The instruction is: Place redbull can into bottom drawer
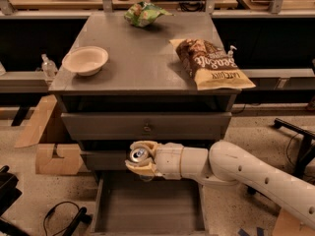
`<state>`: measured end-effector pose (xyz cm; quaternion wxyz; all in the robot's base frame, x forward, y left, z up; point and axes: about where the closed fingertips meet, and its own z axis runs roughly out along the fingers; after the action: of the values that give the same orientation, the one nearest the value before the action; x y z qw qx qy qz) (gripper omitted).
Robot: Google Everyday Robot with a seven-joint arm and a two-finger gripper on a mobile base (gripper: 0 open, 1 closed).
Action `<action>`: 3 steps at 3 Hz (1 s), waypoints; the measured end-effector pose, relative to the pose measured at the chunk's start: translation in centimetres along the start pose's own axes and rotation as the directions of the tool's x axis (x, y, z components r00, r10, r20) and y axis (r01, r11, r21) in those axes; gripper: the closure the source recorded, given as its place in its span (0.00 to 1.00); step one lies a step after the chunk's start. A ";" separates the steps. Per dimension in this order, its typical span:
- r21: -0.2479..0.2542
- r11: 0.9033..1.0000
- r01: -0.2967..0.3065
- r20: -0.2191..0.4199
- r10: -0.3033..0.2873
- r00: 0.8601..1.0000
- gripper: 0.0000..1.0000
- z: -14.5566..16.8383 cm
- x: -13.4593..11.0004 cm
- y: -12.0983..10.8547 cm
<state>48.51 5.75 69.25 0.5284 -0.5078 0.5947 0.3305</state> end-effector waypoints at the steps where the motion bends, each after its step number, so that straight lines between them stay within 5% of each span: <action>1: -0.011 0.999 -0.054 0.033 0.054 0.998 1.00 2.2 3.1 0.7; 3: -0.100 0.989 -0.110 0.062 0.117 0.991 1.00 11.9 16.3 3.0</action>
Offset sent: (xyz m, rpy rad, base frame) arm 0.0193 0.0909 -0.2488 0.1250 0.2157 0.0471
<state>50.30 13.43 50.46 0.5037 -0.4864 0.5877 0.4054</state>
